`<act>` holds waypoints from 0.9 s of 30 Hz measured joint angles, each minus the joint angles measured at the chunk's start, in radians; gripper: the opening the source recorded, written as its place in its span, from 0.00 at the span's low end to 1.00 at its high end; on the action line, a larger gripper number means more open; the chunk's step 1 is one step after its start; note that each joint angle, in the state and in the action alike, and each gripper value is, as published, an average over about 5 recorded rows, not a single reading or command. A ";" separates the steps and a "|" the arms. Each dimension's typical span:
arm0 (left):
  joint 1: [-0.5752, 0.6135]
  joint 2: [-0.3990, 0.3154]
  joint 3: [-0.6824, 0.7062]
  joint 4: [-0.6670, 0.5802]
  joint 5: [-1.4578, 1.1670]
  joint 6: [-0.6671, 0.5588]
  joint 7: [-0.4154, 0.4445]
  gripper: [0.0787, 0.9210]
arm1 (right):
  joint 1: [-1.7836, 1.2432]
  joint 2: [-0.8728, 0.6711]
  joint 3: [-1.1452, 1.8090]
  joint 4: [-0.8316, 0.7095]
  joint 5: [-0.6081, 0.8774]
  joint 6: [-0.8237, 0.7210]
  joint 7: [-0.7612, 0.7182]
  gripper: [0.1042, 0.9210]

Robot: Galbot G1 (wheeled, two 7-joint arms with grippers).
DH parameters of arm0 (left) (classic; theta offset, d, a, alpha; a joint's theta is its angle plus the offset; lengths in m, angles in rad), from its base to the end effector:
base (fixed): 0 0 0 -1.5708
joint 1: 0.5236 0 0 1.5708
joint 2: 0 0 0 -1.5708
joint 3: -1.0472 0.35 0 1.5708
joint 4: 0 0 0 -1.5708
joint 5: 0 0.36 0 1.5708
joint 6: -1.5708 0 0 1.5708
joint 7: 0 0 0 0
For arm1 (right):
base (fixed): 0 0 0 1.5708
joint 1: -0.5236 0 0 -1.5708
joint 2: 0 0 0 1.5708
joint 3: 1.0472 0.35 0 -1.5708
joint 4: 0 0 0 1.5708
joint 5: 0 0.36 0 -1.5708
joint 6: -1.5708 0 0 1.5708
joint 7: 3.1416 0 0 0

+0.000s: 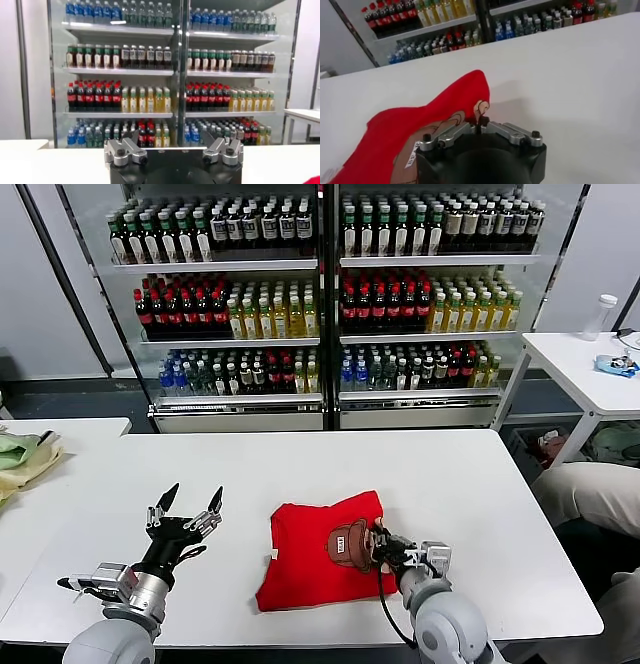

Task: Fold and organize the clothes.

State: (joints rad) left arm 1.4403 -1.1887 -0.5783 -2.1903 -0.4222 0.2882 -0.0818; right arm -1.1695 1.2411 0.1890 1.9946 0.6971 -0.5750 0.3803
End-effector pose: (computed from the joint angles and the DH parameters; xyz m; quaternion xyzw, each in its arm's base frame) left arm 0.2225 0.0674 -0.2274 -0.0539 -0.9974 0.0139 0.0448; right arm 0.2801 0.0366 -0.2621 0.1058 -0.9564 -0.1049 0.2513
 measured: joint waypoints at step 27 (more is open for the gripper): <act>-0.034 -0.014 0.011 0.116 0.182 -0.232 0.115 0.88 | -0.066 -0.034 0.149 0.123 -0.288 0.032 -0.149 0.79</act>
State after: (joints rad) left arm 1.4066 -1.2028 -0.5670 -2.0745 -0.2398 0.0565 0.0333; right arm -1.2360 1.2068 0.3381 2.1175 0.4090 -0.5432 0.2309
